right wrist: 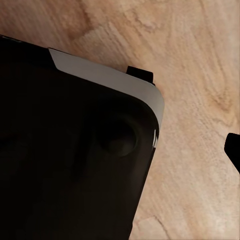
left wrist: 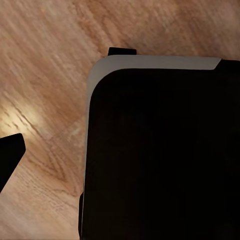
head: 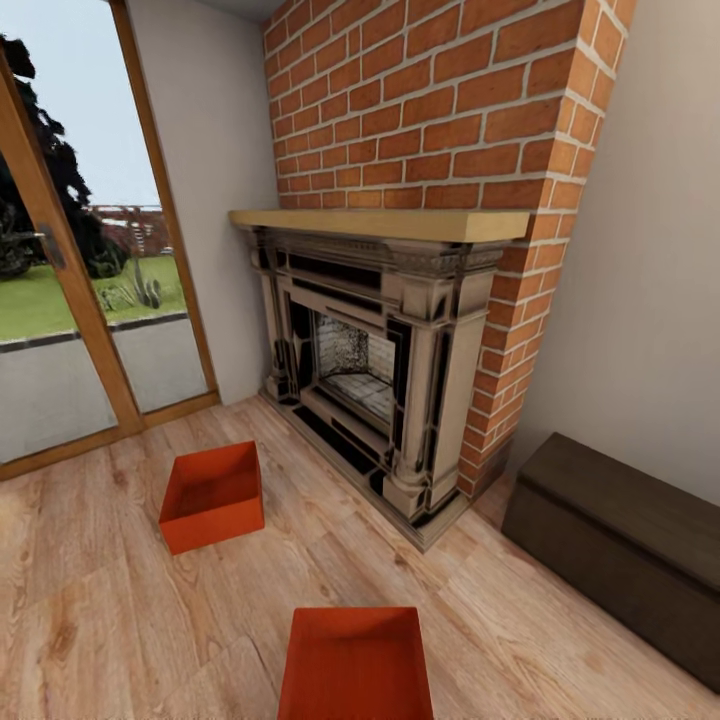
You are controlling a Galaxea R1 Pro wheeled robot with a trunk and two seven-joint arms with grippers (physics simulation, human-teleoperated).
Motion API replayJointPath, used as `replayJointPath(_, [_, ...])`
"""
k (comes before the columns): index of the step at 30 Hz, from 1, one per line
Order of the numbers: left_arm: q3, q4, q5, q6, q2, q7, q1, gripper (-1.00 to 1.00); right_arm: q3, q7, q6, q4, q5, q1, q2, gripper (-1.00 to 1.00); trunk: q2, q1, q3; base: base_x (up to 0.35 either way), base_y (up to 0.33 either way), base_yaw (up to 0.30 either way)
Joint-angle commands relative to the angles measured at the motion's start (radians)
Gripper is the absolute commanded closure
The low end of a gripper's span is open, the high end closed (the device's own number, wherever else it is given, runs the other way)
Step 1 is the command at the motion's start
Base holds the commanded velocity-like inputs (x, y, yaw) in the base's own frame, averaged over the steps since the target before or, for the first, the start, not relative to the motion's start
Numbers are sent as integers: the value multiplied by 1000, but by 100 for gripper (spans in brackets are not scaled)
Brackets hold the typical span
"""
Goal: Move the two storage containers from the living room to the garage. In the garage, place one container on the floor and stack the other container on top of it (either order is fine).
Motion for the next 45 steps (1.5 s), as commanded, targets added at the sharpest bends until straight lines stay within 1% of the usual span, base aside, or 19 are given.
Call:
replayJointPath(1, [0,0,9,-2,0,-1,-1,-100,6,7,-6,3,-11,-1,0,-100,0,0,-1,0,0,0])
replayJointPath(17, [0,0,8,-2,0,-1,0,-100,6,6,-6,3,-11,-1,0,-100,0,0,-3,0,0,0])
replayJointPath(45, [0,0,8,-2,-1,-1,0,-100,6,6,-6,3,-11,-1,-1,-100,0,0,-47,0,0,0])
